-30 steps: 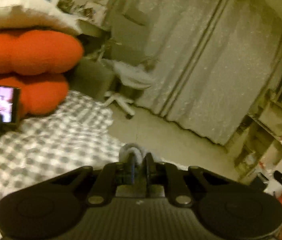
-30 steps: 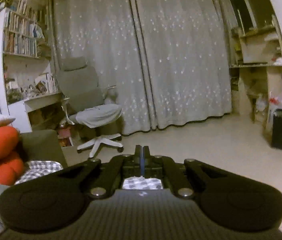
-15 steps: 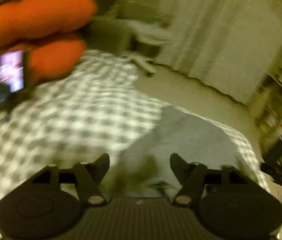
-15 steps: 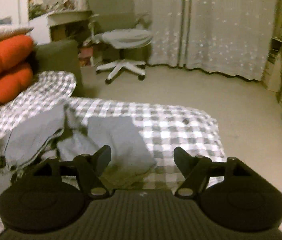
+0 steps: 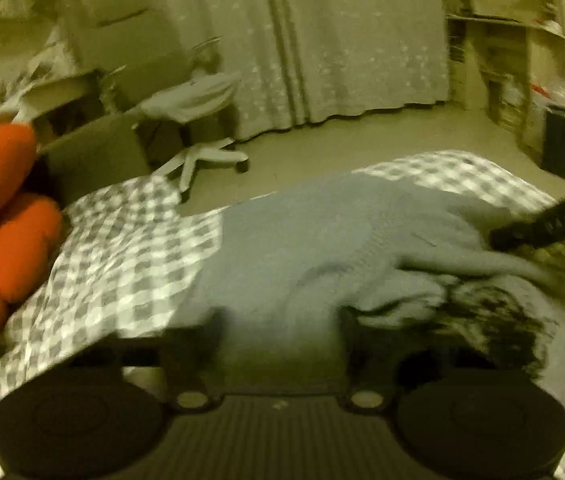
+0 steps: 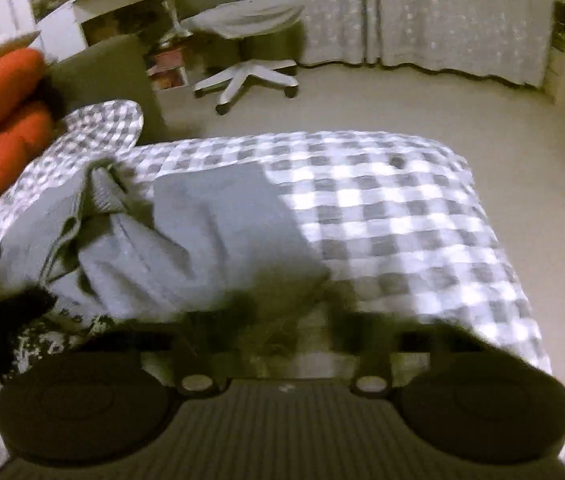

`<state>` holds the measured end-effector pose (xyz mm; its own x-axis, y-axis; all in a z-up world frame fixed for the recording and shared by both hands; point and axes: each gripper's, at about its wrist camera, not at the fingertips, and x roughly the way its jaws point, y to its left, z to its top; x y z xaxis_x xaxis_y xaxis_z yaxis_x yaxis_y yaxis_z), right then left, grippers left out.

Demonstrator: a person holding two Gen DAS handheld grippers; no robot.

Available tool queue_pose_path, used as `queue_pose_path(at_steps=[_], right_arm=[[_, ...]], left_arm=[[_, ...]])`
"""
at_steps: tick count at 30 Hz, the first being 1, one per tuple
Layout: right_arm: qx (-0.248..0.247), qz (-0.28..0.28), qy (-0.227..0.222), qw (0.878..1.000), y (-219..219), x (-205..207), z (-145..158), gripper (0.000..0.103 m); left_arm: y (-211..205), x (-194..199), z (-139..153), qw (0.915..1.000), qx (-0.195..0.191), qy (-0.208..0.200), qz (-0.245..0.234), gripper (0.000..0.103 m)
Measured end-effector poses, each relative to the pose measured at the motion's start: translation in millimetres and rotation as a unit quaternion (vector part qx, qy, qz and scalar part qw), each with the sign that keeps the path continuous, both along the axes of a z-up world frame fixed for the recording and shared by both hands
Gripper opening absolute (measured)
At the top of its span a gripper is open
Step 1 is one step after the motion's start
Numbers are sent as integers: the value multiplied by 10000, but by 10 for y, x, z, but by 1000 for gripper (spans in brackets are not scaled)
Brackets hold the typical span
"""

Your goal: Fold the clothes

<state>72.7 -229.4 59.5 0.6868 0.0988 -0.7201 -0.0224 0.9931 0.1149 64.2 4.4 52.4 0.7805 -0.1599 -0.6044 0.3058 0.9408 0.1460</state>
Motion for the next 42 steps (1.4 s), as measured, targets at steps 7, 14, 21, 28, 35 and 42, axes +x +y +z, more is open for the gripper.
queue_pose_path(at_steps=[7,14,21,28,35,42], right_arm=[[20,-550,-977,9937,-78,-183,416,5],[-472,-1717,-1391,9741,-339,-464,576,4],[-568,-1910,-1037,9744,-408,-385,408,5],[-781,-2100,-2078,9522,-300,-597,670,4],[-955,-1588,-767,9797,-373,-305,292,7],[-575,-1232,-895,9867,-466,-294,322,55]], left_arm=[[878,81,283,9843,-1251,-6,1242,6],[1460,210,200,9599,-1665,334,2231,6],[1527,256,106,9508,-1841,729,2382,6],[1661,185,212,9455,-1857,469,2634,6],[1445,307,35,9624,-1022,995,2311,12],[1334,233,254,9783,-768,203,1912,53]])
